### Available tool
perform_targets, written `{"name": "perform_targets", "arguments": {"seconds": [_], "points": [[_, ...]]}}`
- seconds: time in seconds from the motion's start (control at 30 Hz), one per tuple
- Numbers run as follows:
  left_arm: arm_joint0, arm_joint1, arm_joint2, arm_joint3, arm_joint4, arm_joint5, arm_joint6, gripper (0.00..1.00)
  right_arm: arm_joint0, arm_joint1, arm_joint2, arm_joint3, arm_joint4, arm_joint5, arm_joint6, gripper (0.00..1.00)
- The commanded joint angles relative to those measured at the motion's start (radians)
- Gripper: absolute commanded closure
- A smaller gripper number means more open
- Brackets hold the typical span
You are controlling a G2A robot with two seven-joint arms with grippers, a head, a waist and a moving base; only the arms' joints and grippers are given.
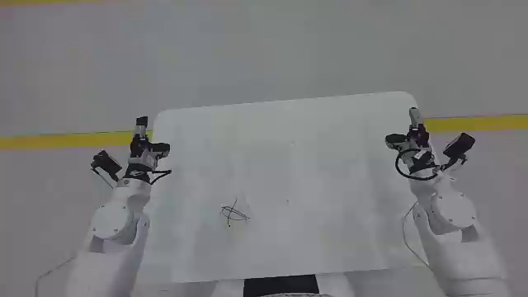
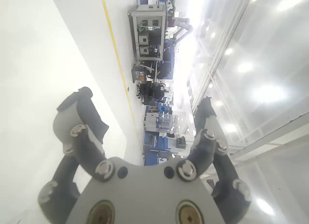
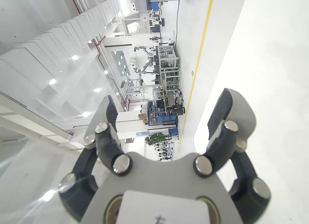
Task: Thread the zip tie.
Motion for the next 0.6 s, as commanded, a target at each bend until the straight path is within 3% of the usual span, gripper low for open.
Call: {"name": "perform_targets", "arguments": {"seconds": [0.0, 0.03, 0.07, 0.1, 0.13, 0.17, 0.2, 0.23, 0.27, 0.3, 0.33, 0.5, 0.57], "points": [[0.0, 0.0, 0.0, 0.0, 0.0, 0.0, 0.0, 0.0, 0.0, 0.0, 0.0, 0.0, 0.0, 0.0, 0.0, 0.0], [0.0, 0.0, 0.0, 0.0, 0.0, 0.0, 0.0, 0.0, 0.0, 0.0, 0.0, 0.0, 0.0, 0.0, 0.0, 0.0], [0.0, 0.0, 0.0, 0.0, 0.0, 0.0, 0.0, 0.22, 0.0, 0.0, 0.0, 0.0, 0.0, 0.0, 0.0, 0.0], [0.0, 0.0, 0.0, 0.0, 0.0, 0.0, 0.0, 0.0, 0.0, 0.0, 0.0, 0.0, 0.0, 0.0, 0.0, 0.0], [0.0, 0.0, 0.0, 0.0, 0.0, 0.0, 0.0, 0.0, 0.0, 0.0, 0.0, 0.0, 0.0, 0.0, 0.0, 0.22], [0.0, 0.0, 0.0, 0.0, 0.0, 0.0, 0.0, 0.0, 0.0, 0.0, 0.0, 0.0, 0.0, 0.0, 0.0, 0.0], [0.0, 0.0, 0.0, 0.0, 0.0, 0.0, 0.0, 0.22, 0.0, 0.0, 0.0, 0.0, 0.0, 0.0, 0.0, 0.22], [0.0, 0.0, 0.0, 0.0, 0.0, 0.0, 0.0, 0.22, 0.0, 0.0, 0.0, 0.0, 0.0, 0.0, 0.0, 0.22], [0.0, 0.0, 0.0, 0.0, 0.0, 0.0, 0.0, 0.0, 0.0, 0.0, 0.0, 0.0, 0.0, 0.0, 0.0, 0.0], [0.0, 0.0, 0.0, 0.0, 0.0, 0.0, 0.0, 0.22, 0.0, 0.0, 0.0, 0.0, 0.0, 0.0, 0.0, 0.0], [0.002, 0.001, 0.012, -0.014, 0.024, 0.002, -0.025, 0.0, 0.0, 0.0, 0.0, 0.0, 0.0, 0.0, 0.0, 0.0], [0.02, 0.014, 0.035, -0.05, 0.207, 0.087, -0.138, 0.0, 0.0, 0.0, 0.0, 0.0, 0.0, 0.0, 0.0, 0.0], [0.023, 0.02, 0.042, -0.057, 0.306, 0.082, -0.182, 0.0, 0.0, 0.0, 0.0, 0.0, 0.0, 0.0, 0.0, 0.0]]}}
